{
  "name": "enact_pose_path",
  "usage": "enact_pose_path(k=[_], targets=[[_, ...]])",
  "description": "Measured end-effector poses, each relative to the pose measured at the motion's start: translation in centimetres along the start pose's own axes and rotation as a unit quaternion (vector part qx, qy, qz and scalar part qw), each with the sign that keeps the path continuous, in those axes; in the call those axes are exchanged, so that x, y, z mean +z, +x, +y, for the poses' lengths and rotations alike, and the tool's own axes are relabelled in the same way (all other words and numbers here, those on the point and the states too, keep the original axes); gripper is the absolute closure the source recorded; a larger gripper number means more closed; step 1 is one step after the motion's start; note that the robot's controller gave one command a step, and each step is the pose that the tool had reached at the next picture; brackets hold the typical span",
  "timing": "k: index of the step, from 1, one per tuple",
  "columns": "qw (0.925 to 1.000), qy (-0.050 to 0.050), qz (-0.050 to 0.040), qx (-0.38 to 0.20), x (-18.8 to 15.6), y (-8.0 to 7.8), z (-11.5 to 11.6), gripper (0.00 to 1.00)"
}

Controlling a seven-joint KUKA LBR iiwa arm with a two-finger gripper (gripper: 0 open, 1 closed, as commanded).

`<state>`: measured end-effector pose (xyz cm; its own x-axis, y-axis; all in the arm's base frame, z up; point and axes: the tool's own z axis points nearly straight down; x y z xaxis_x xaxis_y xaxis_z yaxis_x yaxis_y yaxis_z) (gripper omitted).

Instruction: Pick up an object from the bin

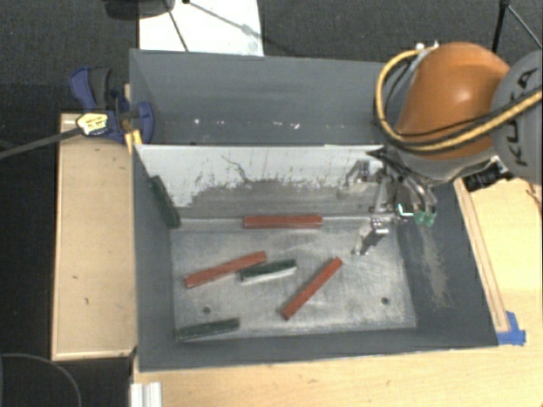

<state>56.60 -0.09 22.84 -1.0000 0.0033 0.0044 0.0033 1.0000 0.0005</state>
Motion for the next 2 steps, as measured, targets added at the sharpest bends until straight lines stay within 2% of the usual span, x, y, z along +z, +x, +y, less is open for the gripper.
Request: enact_pose_path(k=[1, 2], targets=[[1.0, 0.0, -0.004, 0.0, -0.4, -0.2, 0.0, 0.0], [0.9973, 0.0, -0.0049, -0.073, 3.5, 0.2, 1.9, 0.0]])
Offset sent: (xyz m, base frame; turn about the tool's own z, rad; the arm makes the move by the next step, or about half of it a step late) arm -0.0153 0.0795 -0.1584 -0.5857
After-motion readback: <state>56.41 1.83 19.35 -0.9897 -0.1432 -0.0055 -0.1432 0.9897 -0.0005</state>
